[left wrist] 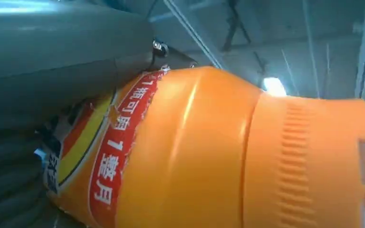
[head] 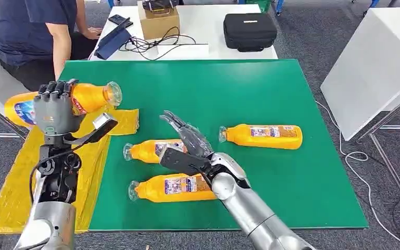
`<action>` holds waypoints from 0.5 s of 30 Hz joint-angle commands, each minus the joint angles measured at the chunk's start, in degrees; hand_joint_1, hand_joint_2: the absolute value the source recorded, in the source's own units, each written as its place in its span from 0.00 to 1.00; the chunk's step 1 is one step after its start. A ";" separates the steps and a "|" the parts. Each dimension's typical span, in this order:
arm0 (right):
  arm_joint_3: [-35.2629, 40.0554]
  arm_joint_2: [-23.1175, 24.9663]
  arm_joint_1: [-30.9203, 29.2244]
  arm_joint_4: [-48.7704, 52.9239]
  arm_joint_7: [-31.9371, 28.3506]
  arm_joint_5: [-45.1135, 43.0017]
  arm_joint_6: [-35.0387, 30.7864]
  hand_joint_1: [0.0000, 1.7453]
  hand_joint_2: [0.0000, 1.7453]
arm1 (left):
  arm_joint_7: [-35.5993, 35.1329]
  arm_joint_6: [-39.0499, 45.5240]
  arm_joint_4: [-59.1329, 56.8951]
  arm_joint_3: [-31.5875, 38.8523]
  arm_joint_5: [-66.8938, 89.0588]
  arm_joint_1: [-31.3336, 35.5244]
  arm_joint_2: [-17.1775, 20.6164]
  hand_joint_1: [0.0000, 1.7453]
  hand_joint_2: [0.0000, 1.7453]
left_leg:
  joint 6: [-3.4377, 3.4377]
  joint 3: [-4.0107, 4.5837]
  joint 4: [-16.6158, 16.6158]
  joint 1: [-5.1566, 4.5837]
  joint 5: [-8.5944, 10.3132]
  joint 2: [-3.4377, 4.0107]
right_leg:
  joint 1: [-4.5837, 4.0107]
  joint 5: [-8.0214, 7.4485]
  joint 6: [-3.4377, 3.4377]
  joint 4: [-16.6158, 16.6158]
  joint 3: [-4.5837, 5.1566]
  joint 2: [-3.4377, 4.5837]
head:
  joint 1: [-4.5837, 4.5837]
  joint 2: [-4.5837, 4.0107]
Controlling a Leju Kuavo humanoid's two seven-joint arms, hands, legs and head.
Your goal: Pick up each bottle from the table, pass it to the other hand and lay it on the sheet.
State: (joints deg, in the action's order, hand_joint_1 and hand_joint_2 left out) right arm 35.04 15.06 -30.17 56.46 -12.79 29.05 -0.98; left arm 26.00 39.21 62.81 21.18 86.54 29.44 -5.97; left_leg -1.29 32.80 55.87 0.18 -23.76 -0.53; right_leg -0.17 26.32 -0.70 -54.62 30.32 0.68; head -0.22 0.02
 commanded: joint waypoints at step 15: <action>8.45 -4.06 -4.30 -5.01 -3.66 -7.57 0.77 0.00 0.00 | -26.43 0.79 -40.54 -30.61 3.46 8.57 15.05 1.00 1.00 | 0.05 -0.18 -0.07 0.02 -0.03 0.16 | -0.07 0.06 -0.04 0.05 -0.19 -0.01 | 0.00 0.00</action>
State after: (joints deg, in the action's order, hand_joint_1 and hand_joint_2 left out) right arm 40.17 13.55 -30.73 56.13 -16.00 21.75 -1.48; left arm -1.27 39.21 37.50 -5.01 89.24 34.73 7.41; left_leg -1.26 32.81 55.86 0.20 -23.75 -0.39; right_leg -0.22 26.32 -0.69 -54.65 30.35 0.76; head -0.22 0.02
